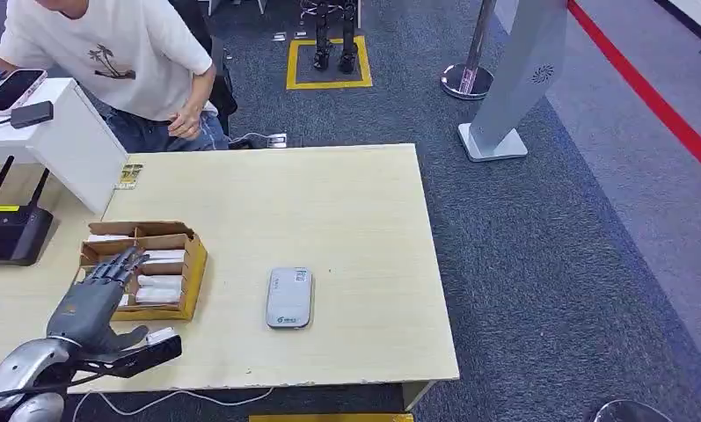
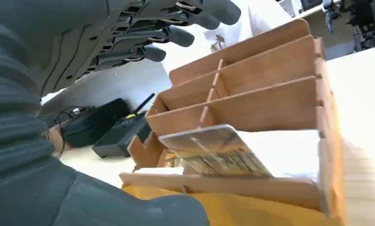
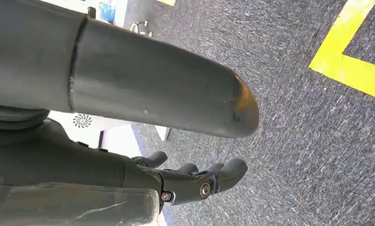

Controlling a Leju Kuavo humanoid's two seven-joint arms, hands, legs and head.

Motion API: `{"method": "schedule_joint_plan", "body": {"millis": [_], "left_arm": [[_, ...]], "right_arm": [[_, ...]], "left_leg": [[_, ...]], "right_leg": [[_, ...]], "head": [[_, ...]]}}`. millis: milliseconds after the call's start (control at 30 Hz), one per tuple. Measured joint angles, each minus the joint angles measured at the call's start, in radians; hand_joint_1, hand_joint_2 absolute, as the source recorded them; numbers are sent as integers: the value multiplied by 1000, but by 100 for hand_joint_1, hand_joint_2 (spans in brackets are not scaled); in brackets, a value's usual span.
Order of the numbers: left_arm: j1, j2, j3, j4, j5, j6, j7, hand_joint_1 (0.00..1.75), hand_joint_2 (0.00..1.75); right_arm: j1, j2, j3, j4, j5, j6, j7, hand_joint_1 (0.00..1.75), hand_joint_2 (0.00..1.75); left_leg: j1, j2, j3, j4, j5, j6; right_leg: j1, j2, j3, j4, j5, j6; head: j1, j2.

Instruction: Pass the card to the sensor for recognition and then transmit it.

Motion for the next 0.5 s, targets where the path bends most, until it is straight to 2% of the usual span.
{"method": "schedule_joint_plan", "body": {"millis": [200,500], "left_arm": [[4,-13,-3,3,0,1,0,0,175],[6,-7,-3,3,10,-5,11,0,175]], "right_arm": [[0,0,0,0,0,0,1,0,0],[1,0,0,0,0,0,3,0,0]], "left_leg": [[0,0,0,0,0,0],[0,0,0,0,0,0]], "right_leg": [[0,0,0,0,0,0],[0,0,0,0,0,0]], "head": [[0,0],[0,0]]}}
